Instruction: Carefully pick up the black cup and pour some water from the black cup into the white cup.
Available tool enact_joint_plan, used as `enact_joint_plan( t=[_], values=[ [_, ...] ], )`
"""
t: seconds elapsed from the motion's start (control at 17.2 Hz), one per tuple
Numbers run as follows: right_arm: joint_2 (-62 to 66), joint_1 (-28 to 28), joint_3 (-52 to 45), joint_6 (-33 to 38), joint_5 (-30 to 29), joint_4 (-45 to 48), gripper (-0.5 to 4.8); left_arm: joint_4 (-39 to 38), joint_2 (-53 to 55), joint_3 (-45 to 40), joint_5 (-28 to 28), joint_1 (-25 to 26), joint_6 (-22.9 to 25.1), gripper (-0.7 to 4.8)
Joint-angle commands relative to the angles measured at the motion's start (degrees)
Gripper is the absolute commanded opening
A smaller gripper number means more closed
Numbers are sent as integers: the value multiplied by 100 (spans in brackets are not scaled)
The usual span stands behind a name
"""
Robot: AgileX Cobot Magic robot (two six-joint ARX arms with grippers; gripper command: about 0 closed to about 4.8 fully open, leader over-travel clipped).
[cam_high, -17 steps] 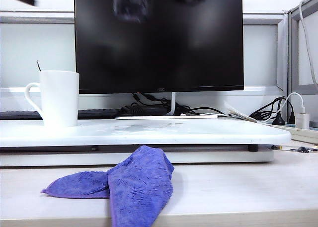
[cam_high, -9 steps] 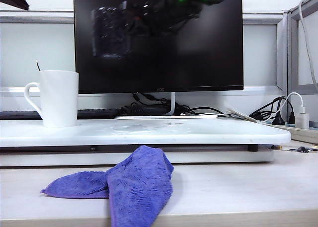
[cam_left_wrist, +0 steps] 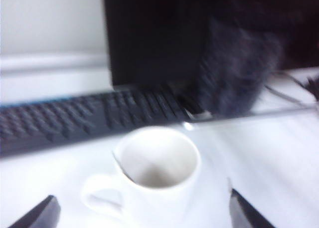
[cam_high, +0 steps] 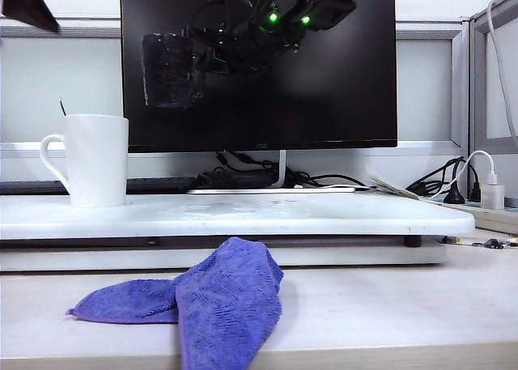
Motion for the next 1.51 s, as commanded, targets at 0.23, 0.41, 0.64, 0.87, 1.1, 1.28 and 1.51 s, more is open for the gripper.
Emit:
enact_joint_plan(
  t=[0.23,0.41,0.64,0.87,1.1,1.28,1.51],
  values=[
    [146,195,286,-643,4,-151,-5,157,365,33,105,-304,26,479],
    [146,289,289,-1003,151,-225,-5,136,398,31,98,-297,28,479],
    [144,363,313,-1438,352,-485,-5,72,400,31,94,-293,26,479],
    [144,420,313,-1888,647,-507,-5,-251,398,31,83,-293,31,479],
    [144,546,330,-2284,1049,-516,-5,-284,398,31,79,-293,31,479],
    [144,654,332,-2636,1228,-511,-5,-286,398,31,79,-293,28,479],
    [142,728,332,-3209,1508,-474,-5,-376,398,31,79,-293,28,479]
  ],
)
